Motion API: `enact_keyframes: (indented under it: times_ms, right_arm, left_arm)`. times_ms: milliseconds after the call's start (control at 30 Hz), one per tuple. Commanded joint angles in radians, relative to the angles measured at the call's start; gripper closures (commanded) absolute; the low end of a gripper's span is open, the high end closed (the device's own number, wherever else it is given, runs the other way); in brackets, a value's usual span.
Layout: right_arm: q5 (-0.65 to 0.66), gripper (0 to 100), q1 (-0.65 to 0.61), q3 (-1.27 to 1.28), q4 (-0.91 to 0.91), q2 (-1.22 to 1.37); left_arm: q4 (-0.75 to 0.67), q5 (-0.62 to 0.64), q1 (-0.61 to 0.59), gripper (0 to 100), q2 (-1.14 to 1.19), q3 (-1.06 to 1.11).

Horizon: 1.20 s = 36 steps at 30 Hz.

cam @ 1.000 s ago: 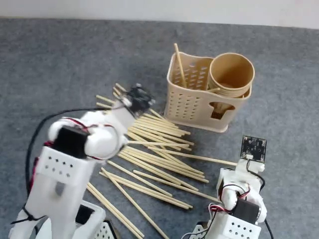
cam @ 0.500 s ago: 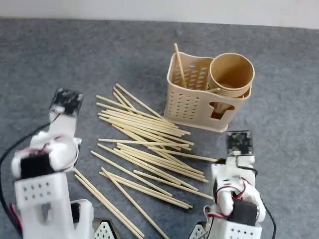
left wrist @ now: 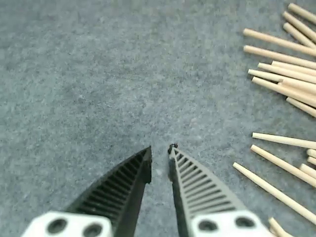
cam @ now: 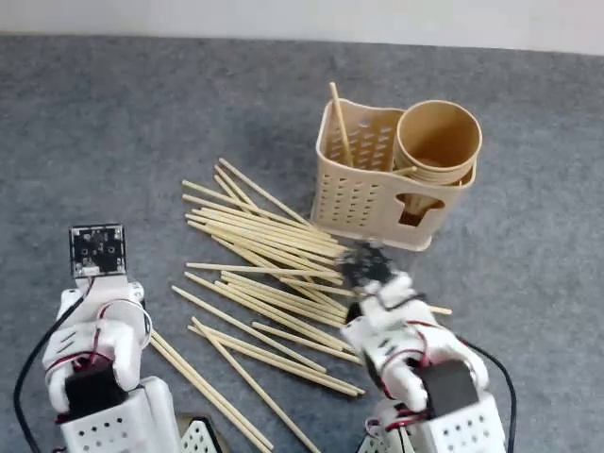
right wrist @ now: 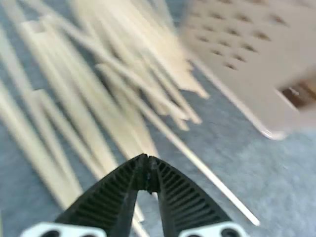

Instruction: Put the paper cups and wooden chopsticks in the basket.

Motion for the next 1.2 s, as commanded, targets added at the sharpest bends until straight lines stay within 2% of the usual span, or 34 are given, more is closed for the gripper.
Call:
enact_keyframes:
  times_ms: [0, 200, 433, 800, 1167]
  right_arm:
    - [-0.072, 98.1, -0.206, -0.165, -0.005, 0.193]
    - [-0.195, 92.7, -0.493, -0.298, -0.008, 0.433]
    - [-0.284, 90.8, -0.65, -0.323, -0.185, 0.641]
    - [-0.4, 90.8, -0.691, -0.193, -0.503, 0.845]
    - [-0.422, 90.8, -0.76, -0.183, -0.513, 0.915]
  left_arm:
    - [-0.02, 0.011, -0.008, 92, -0.145, 0.036]
    - [-0.02, 0.008, -0.01, 92, -0.16, 0.042]
    - [-0.025, 0.011, -0.059, 92, -0.159, 0.05]
    - [-0.028, 0.006, -0.062, 92, -0.159, 0.062]
    - [-0.028, 0.006, -0.062, 92, -0.159, 0.062]
